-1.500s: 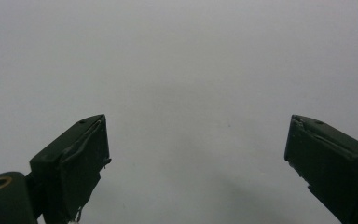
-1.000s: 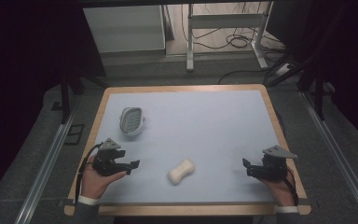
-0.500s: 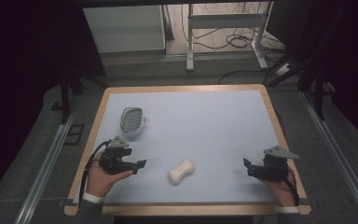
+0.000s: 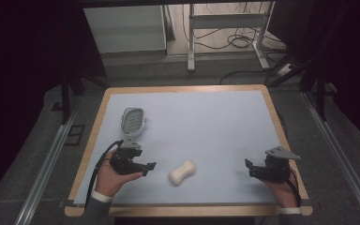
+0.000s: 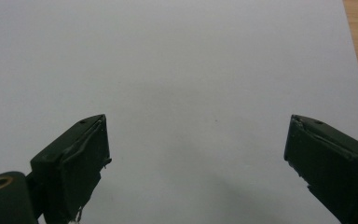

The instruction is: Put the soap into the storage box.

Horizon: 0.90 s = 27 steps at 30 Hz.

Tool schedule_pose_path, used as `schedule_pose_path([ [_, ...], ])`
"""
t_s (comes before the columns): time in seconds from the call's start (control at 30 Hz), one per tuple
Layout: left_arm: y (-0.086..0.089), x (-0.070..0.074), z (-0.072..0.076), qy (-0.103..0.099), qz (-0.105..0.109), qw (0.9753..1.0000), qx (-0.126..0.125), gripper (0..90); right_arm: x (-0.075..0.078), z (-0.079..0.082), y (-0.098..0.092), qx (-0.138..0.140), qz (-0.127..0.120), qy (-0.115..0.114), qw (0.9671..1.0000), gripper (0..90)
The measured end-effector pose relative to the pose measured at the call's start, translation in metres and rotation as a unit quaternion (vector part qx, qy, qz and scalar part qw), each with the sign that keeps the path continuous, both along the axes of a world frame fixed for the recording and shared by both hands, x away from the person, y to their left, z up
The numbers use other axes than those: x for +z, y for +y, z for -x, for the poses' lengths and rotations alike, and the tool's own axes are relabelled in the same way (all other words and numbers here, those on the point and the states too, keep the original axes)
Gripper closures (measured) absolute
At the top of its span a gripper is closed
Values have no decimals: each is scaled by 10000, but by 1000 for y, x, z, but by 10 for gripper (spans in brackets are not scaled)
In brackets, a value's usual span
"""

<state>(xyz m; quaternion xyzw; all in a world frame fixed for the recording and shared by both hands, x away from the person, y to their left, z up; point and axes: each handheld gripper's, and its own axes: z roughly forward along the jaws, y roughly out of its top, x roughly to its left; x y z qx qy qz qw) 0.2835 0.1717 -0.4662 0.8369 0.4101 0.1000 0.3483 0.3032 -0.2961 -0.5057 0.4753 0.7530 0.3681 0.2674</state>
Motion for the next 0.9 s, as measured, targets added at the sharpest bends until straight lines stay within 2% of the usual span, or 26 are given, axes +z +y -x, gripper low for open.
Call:
schedule_pose_path([
  [0.7,-33,-1,-4,60,-156,9992,-375,248,0,0,0,4,14,14,10000,64],
  [0.9,-48,-6,-6,143,-230,9984,-501,246,-1,0,0,15,27,31,10000,64],
])
